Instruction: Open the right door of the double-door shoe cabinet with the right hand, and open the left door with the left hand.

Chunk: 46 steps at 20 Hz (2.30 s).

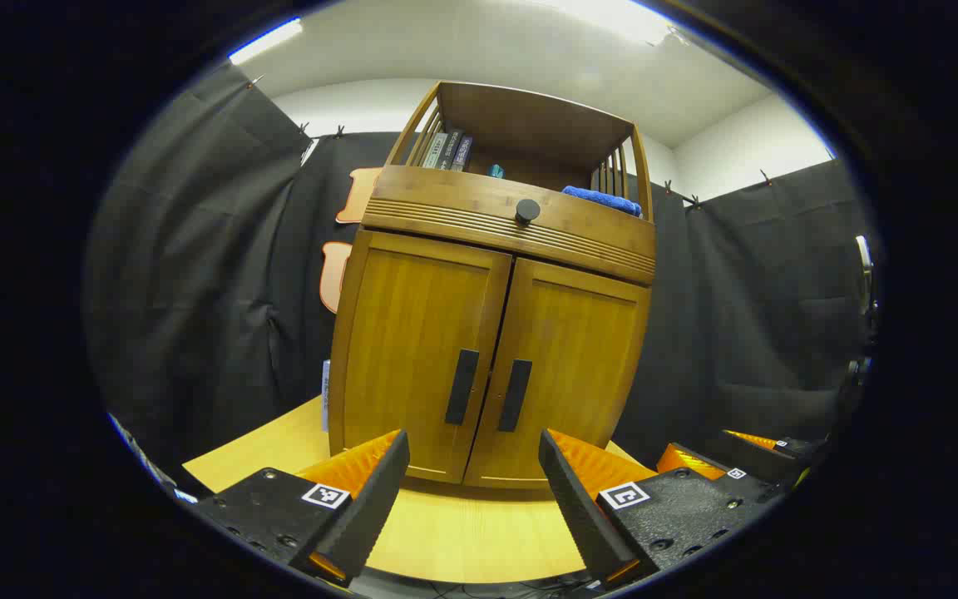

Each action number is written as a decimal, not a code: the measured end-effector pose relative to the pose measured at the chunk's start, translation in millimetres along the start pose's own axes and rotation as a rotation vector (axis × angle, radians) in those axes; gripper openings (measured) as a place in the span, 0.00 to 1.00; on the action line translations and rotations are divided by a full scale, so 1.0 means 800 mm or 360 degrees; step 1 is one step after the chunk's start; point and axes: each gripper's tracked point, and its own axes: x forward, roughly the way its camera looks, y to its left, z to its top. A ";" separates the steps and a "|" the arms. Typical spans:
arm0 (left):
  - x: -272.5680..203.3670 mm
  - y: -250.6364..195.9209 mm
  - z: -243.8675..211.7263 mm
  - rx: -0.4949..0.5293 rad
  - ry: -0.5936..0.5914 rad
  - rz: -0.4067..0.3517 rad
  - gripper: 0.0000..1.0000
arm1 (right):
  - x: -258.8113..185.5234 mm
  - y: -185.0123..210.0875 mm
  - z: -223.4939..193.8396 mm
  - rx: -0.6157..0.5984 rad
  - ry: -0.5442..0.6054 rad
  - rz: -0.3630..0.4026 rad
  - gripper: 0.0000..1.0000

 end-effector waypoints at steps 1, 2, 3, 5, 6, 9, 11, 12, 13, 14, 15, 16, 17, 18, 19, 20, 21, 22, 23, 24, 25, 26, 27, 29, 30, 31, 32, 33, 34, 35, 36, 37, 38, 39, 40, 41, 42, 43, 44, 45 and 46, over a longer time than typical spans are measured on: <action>-0.003 -0.002 0.000 0.0016 0.0006 0.0004 0.91 | -0.004 -0.004 0.001 -0.0011 -0.0001 0.0003 0.94; -0.007 -0.006 0.000 0.0032 0.0005 0.0003 0.91 | -0.006 -0.007 0.003 -0.0016 -0.0004 0.0003 0.94; -0.011 -0.009 0.001 0.0042 0.0003 -0.0005 0.91 | -0.007 -0.008 0.004 -0.0016 -0.0004 -0.0002 0.94; -0.015 -0.015 0.001 0.0069 0.0002 -0.0033 0.91 | -0.009 -0.008 0.004 -0.0008 0.0000 0.0001 0.94; -0.016 -0.015 0.001 0.0088 0.0005 -0.0045 0.91 | -0.008 -0.006 0.004 -0.0008 0.0005 -0.0003 0.94; -0.014 -0.008 0.006 0.0113 0.0003 -0.0069 0.91 | -0.009 -0.003 0.000 -0.0004 0.0027 -0.0028 0.94; -0.010 0.001 0.008 0.0122 -0.0006 -0.0073 0.91 | -0.010 0.000 0.006 0.0000 0.0004 -0.0064 0.94; -0.009 0.005 0.009 0.0133 -0.0007 -0.0070 0.91 | -0.009 0.002 0.008 0.0001 -0.0004 -0.0080 0.93; -0.006 0.010 0.009 0.0148 -0.0007 -0.0069 0.91 | -0.007 0.003 0.007 0.0003 -0.0004 -0.0089 0.93; -0.003 0.012 0.009 0.0167 -0.0007 -0.0074 0.90 | -0.006 0.006 0.007 0.0007 0.0004 -0.0100 0.94; 0.000 0.015 0.011 0.0186 -0.0010 -0.0077 0.91 | -0.006 0.006 0.007 0.0009 0.0005 -0.0114 0.94; 0.002 0.017 0.011 0.0202 -0.0006 -0.0085 0.94 | -0.006 0.007 0.007 0.0008 0.0007 -0.0127 0.94; 0.002 0.019 0.011 0.0210 -0.0001 -0.0091 0.91 | -0.006 0.009 0.006 0.0006 0.0009 -0.0136 0.94; 0.003 0.021 0.008 0.0213 0.0005 -0.0095 0.91 | -0.005 0.011 0.003 0.0004 0.0015 -0.0142 0.94; 0.003 0.026 0.007 0.0212 0.0012 -0.0092 0.94 | -0.005 0.014 0.000 0.0006 0.0029 -0.0144 0.94; 0.002 0.030 0.007 0.0211 0.0013 -0.0090 0.91 | -0.004 0.019 -0.004 0.0007 0.0042 -0.0140 0.98; 0.003 0.035 0.009 0.0212 0.0012 -0.0083 0.91 | -0.002 0.024 -0.005 0.0008 0.0049 -0.0133 0.98; 0.002 0.041 0.009 0.0214 0.0011 -0.0070 0.91 | 0.001 0.029 -0.006 0.0005 0.0052 -0.0124 0.94; 0.001 0.046 0.011 0.0211 0.0010 -0.0057 0.91 | 0.005 0.034 -0.005 -0.0002 0.0056 -0.0112 0.94; 0.001 0.052 0.011 0.0200 0.0011 -0.0047 0.91 | 0.010 0.040 -0.005 -0.0007 0.0062 -0.0099 0.94; 0.001 0.056 0.011 0.0187 0.0013 -0.0039 0.91 | 0.015 0.048 -0.007 -0.0004 0.0073 -0.0082 0.94; 0.001 0.060 0.011 0.0180 0.0018 -0.0030 0.91 | 0.021 0.055 -0.008 0.0000 0.0079 -0.0059 0.94; 0.001 0.063 0.011 0.0181 0.0020 -0.0020 0.91 | 0.029 0.062 -0.009 -0.0001 0.0085 -0.0040 0.94; 0.000 0.072 0.012 0.0185 0.0020 -0.0005 0.91 | 0.048 0.068 -0.004 -0.0012 0.0073 -0.0027 0.94; -0.001 0.077 0.010 0.0182 0.0027 0.0001 0.91 | 0.060 0.072 -0.001 -0.0021 0.0060 -0.0022 0.94; -0.001 0.082 0.011 0.0183 0.0030 0.0008 0.91 | 0.071 0.076 0.002 -0.0029 0.0049 -0.0016 0.94; 0.000 0.087 0.013 0.0186 0.0026 0.0016 0.91 | 0.082 0.079 0.004 -0.0033 0.0039 -0.0006 0.98; -0.001 0.092 0.015 0.0189 0.0025 0.0026 0.91 | 0.093 0.083 0.005 -0.0037 0.0028 -0.0001 0.94; -0.001 0.097 0.014 0.0191 0.0026 0.0035 0.91 | 0.104 0.087 0.006 -0.0043 0.0022 0.0003 0.98; -0.001 0.103 0.015 0.0195 0.0027 0.0044 0.91 | 0.116 0.092 0.006 -0.0050 0.0018 0.0008 0.98; -0.005 0.102 0.014 0.0198 0.0026 0.0052 0.91 | 0.129 0.096 0.005 -0.0053 0.0020 0.0013 1.00; -0.005 0.104 0.014 0.0200 0.0027 0.0060 0.91 | 0.141 0.102 0.004 -0.0049 0.0024 0.0021 0.99; -0.002 0.114 0.016 0.0204 0.0027 0.0072 0.91 | 0.154 0.106 0.004 -0.0044 0.0032 0.0030 0.98; -0.001 0.126 0.019 0.0209 0.0027 0.0081 0.91 | 0.165 0.111 0.002 -0.0042 0.0039 0.0037 0.94; 0.002 0.136 0.019 0.0213 0.0027 0.0092 0.91 | 0.181 0.115 0.003 -0.0047 0.0047 0.0043 0.98; 0.003 0.144 0.021 0.0215 0.0030 0.0106 0.91 | 0.196 0.121 0.003 -0.0050 0.0052 0.0048 0.98; 0.002 0.150 0.020 0.0215 0.0033 0.0119 0.91 | 0.210 0.125 0.004 -0.0059 0.0050 0.0051 0.94; 0.002 0.156 0.019 0.0216 0.0039 0.0134 0.91 | 0.224 0.128 0.003 -0.0068 0.0048 0.0050 0.98; 0.000 0.165 0.019 0.0219 0.0044 0.0148 0.91 | 0.237 0.132 0.001 -0.0073 0.0051 0.0052 1.00; -0.001 0.172 0.021 0.0222 0.0046 0.0161 0.91 | 0.249 0.136 -0.001 -0.0075 0.0058 0.0053 0.98; -0.001 0.179 0.021 0.0225 0.0049 0.0173 0.91 | 0.260 0.141 -0.001 -0.0079 0.0059 0.0054 1.00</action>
